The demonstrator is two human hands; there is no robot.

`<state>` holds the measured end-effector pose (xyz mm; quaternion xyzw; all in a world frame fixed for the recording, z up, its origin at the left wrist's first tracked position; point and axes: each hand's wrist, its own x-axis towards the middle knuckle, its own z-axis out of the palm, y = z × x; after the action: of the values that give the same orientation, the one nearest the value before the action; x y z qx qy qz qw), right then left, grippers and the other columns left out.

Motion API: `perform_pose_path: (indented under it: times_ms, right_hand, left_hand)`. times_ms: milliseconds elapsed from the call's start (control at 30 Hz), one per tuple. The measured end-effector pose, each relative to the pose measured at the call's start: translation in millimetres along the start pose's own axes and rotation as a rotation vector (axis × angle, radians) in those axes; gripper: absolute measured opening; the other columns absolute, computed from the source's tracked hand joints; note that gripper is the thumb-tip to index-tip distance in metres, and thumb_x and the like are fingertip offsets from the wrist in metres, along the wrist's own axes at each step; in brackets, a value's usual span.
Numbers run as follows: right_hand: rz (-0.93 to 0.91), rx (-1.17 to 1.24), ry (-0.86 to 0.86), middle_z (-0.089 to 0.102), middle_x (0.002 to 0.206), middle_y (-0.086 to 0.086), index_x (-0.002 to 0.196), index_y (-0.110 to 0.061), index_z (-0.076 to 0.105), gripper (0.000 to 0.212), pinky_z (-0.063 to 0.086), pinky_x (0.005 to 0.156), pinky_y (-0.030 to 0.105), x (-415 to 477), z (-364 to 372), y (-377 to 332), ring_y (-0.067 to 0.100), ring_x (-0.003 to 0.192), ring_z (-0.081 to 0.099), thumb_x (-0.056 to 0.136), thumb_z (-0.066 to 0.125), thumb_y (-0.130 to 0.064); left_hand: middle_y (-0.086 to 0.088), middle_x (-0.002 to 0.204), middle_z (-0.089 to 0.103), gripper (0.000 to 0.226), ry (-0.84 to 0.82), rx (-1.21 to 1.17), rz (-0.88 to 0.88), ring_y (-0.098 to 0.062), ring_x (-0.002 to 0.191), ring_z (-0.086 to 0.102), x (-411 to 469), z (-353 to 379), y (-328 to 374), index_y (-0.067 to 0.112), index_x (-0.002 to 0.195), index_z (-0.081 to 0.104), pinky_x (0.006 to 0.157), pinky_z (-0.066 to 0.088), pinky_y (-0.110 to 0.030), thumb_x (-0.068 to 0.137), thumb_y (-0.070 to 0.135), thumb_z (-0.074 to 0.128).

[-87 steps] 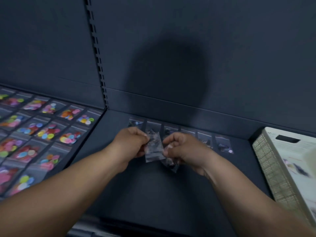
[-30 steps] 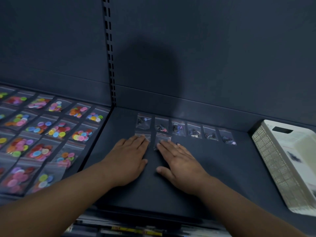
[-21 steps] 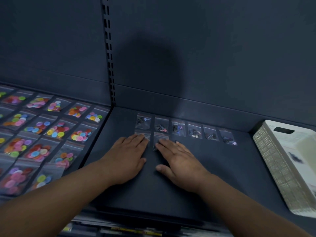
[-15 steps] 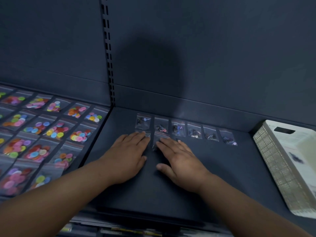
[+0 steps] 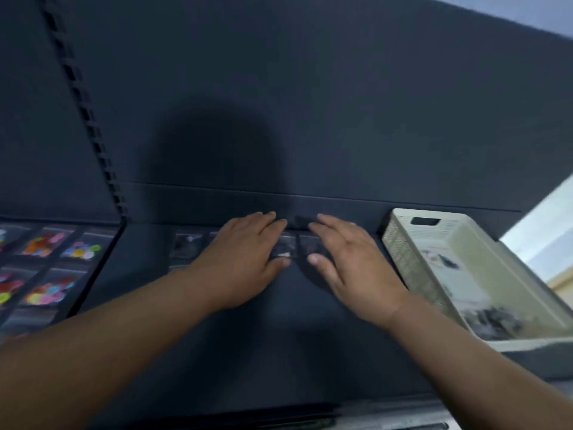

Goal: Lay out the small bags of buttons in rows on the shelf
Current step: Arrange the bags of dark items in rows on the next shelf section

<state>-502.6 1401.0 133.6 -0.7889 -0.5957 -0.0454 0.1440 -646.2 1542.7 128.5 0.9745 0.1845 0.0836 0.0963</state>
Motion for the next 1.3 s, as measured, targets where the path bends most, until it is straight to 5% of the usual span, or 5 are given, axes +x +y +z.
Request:
perform_pose_path:
  times_ms: [233, 500, 833, 1033, 1300]
  right_hand:
    - [0.228, -0.008, 0.102, 0.041, 0.147, 0.004, 0.137, -0.016, 0.047, 0.048, 0.025, 0.11, 0.026, -49.2, -50.9, 105.9, 0.02, 0.135, 0.036, 0.093, 0.05, -0.037]
    - [0.438, 0.04, -0.382, 0.036, 0.147, -0.001, 0.142, -0.022, 0.038, 0.063, 0.029, 0.106, 0.022, -84.9, -61.3, 216.7, 0.016, 0.131, 0.04, 0.086, 0.065, -0.031]
    - [0.437, 0.022, -0.461, 0.036, 0.147, 0.007, 0.144, -0.023, 0.033, 0.076, 0.035, 0.107, 0.034, -31.0, -26.0, 271.4, 0.027, 0.131, 0.04, 0.081, 0.06, -0.056]
    - [0.417, 0.019, -0.332, 0.06, 0.102, 0.001, 0.099, -0.023, 0.065, 0.019, 0.041, 0.072, 0.024, -27.6, -10.7, 298.7, 0.024, 0.098, 0.059, 0.081, 0.061, -0.02]
    - [0.488, 0.578, -0.095, 0.054, 0.064, 0.0, 0.073, -0.009, 0.061, 0.011, 0.043, 0.059, 0.031, -31.9, -37.0, 313.8, 0.017, 0.061, 0.049, 0.078, 0.071, -0.009]
  left_hand:
    - [-0.002, 0.159, 0.012, 0.07, -0.02, -0.076, 0.147, -0.016, 0.146, 0.012, 67.6, 14.6, 100.2, 0.022, 0.151, 0.013, 0.117, 0.011, -0.033, 0.093, 0.052, 0.04]
    - [0.007, 0.158, 0.016, 0.09, -0.253, -0.23, 0.109, -0.012, 0.143, 0.02, 118.6, 49.3, 181.3, 0.024, 0.152, 0.012, 0.116, 0.019, -0.028, 0.082, 0.058, 0.058]
    - [0.014, 0.156, 0.022, 0.096, -0.288, -0.358, -0.049, -0.004, 0.141, 0.022, 136.3, 65.5, 210.7, 0.032, 0.15, 0.015, 0.115, 0.023, -0.026, 0.073, 0.061, 0.066]
    - [0.016, 0.156, 0.018, 0.096, -0.267, -0.357, -0.076, 0.001, 0.14, 0.019, 141.2, 65.5, 223.7, 0.03, 0.151, 0.014, 0.106, 0.013, -0.01, 0.075, 0.055, 0.069]
    - [0.012, 0.151, 0.031, 0.077, -0.188, -0.401, -0.126, -0.002, 0.136, 0.029, 151.5, 59.7, 228.2, 0.027, 0.146, 0.03, 0.103, 0.02, -0.011, 0.081, 0.049, 0.065]
